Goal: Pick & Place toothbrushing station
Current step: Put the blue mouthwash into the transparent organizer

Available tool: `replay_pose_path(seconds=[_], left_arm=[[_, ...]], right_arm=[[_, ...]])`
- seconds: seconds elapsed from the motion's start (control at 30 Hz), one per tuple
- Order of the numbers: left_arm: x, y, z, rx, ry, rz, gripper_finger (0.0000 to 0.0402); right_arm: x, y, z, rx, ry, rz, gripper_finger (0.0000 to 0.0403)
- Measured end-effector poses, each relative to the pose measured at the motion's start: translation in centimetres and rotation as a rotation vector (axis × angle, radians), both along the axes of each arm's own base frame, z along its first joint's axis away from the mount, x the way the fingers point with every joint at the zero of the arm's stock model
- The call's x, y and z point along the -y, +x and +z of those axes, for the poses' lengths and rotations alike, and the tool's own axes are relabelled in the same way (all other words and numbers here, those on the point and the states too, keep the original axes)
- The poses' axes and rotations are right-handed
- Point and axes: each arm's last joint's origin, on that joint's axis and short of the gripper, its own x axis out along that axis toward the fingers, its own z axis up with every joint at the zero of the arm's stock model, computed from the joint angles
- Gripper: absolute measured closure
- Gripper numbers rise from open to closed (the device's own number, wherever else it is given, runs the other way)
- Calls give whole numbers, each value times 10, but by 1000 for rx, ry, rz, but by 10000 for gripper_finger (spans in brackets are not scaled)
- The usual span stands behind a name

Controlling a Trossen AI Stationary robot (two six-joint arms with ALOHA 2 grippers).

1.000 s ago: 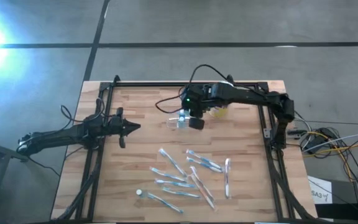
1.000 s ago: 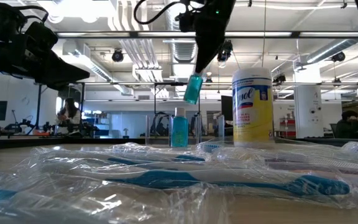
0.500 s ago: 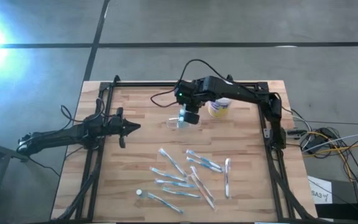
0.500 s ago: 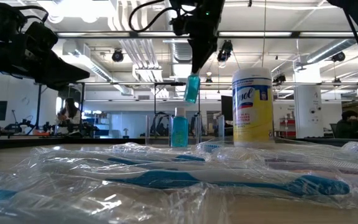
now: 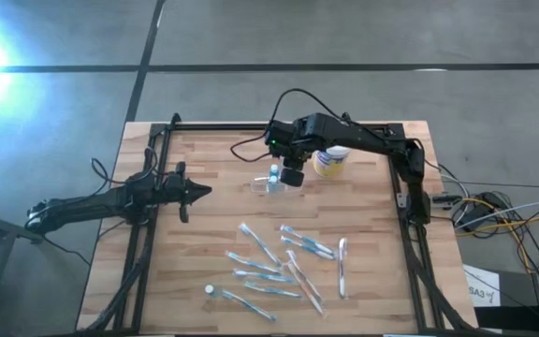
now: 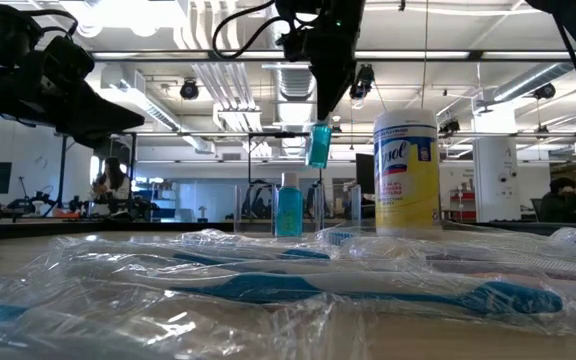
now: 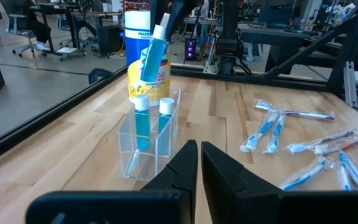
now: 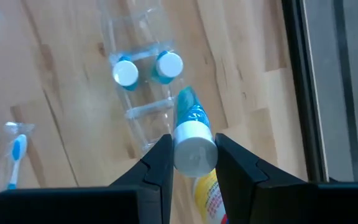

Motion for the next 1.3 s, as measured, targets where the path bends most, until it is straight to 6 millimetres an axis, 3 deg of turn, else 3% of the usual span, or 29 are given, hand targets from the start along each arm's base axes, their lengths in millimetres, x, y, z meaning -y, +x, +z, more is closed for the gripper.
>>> replay_pose_path(seconds=[0.63, 0.83, 1.13, 1.3], left_arm=[[0, 0, 0, 1, -8, 1, 376], [0, 0, 0, 1, -8, 1, 376], [0, 0, 0, 3, -16, 3, 376], [0, 0, 0, 4, -25, 4, 376]], right_arm=[[1, -1, 0, -19, -16, 46, 320], [1, -1, 0, -48, -43, 161, 320], [12, -4, 1, 22, 21, -115, 319], [8, -3, 1, 37, 69, -121, 316]])
